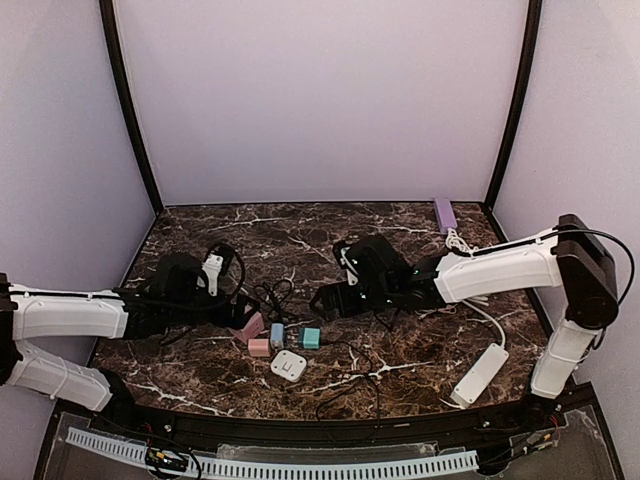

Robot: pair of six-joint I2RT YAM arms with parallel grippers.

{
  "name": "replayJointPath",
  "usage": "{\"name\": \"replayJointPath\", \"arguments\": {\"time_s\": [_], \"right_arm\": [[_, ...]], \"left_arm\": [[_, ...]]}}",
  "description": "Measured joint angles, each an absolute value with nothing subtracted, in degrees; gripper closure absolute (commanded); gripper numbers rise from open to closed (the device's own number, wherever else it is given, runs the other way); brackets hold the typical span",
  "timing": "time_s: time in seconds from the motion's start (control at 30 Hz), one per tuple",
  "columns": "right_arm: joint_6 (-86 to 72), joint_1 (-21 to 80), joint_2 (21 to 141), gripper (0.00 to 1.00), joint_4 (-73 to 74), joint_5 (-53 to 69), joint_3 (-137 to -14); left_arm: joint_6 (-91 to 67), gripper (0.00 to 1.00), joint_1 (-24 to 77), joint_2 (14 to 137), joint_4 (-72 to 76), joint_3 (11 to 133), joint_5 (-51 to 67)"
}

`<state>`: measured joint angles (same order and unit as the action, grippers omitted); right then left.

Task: Pull the plug off the socket

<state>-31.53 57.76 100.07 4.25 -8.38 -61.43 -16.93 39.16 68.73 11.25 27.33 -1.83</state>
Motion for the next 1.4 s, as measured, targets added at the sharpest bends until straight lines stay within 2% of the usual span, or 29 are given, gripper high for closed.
{"name": "replayJointPath", "arguments": {"time_s": [0.17,0.3,0.6,0.87,1.07,1.23,1.4], "right_arm": [[-29.87,53.21,98.80,0.01,5.85,-6.98,-62.48],[-27.77,47.92,98.00,0.01,7.88,-6.39,-62.76],[-21.80,29.69,89.80,0.01,9.54,-4.93,-58.52],[-16.19,12.08,78.32,0.01,6.70,-2.66,-49.71],[-12.67,3.97,68.36,0.02,-3.01,-1.34,-39.18],[-9.76,2.94,61.25,0.01,-16.38,-1.34,-26.13],[-7.94,2.94,59.57,0.01,-25.82,-3.07,-16.82]], "left_arm": [[-15.75,0.01,35.40,68.93,8.45,31.18,-1.26],[-14.52,0.01,27.75,71.66,8.45,34.52,0.62],[-14.41,0.01,10.33,79.11,10.57,36.49,2.17],[-17.41,0.01,0.08,75.70,14.79,34.04,1.65],[-17.30,0.01,-2.72,66.83,21.96,26.85,-3.22],[-15.14,0.01,-2.72,64.10,29.10,19.94,-6.96],[-11.46,0.01,-2.72,64.05,33.08,16.14,-9.28]]}}
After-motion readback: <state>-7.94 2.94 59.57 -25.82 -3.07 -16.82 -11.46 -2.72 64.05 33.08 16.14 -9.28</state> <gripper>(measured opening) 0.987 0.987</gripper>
